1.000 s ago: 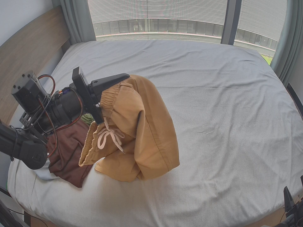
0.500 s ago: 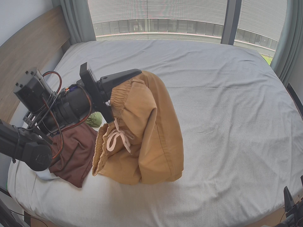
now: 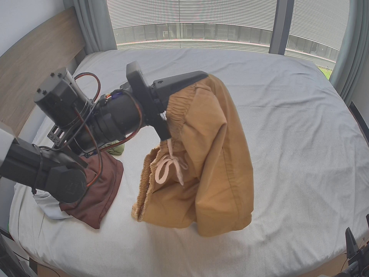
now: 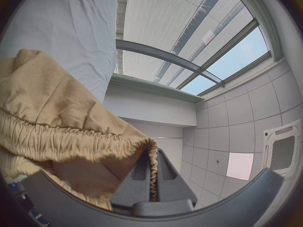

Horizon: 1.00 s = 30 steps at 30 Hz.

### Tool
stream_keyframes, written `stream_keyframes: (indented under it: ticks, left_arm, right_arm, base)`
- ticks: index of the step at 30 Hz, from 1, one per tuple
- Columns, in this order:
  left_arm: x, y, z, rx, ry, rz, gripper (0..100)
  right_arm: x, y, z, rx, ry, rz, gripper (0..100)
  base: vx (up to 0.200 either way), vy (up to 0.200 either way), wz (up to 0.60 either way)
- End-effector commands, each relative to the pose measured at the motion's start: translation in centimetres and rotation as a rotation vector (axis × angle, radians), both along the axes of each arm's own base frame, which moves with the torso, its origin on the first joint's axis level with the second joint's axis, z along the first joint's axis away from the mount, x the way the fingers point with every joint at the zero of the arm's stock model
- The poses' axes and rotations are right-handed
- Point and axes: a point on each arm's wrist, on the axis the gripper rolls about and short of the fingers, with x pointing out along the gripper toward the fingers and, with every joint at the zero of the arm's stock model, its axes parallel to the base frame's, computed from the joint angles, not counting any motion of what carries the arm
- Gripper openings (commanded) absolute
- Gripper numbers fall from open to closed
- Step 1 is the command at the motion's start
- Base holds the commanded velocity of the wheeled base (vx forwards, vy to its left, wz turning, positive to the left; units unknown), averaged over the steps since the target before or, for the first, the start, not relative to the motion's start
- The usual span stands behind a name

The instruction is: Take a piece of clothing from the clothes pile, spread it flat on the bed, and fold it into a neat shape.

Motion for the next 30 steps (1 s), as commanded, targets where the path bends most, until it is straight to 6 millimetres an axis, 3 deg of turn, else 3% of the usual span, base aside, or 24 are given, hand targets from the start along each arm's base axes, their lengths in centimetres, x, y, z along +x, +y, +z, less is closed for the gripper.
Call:
stream_keyframes:
  ticks: [1, 7, 18, 30]
  left_arm:
    - [1.1, -2.4, -0.8, 0.001, 0.006, -0.038, 0]
    - [1.4, -4.4, -1.4, -0.012, 0.018, -0.045, 0]
    - [0.9, -6.4, 0.0, -0.051, -0.019, -0.099, 0]
    - [0.7, -9.3, -0.2, -0.089, 0.0, -0.158, 0]
  right_arm:
    - [0.0, 0.0, -0.5, 0.001, 0.001, 0.0, 100]
    - [0.0, 0.0, -0.5, 0.001, 0.001, 0.002, 100]
    - [0.0, 0.0, -0.5, 0.001, 0.001, 0.002, 100]
    - [0.0, 0.0, -0.5, 0.001, 0.001, 0.002, 100]
  base:
    - [0.0, 0.0, 0.0]
    - [0.0, 0.0, 0.0]
    - [0.0, 0.0, 0.0]
    - [0.0, 0.0, 0.0]
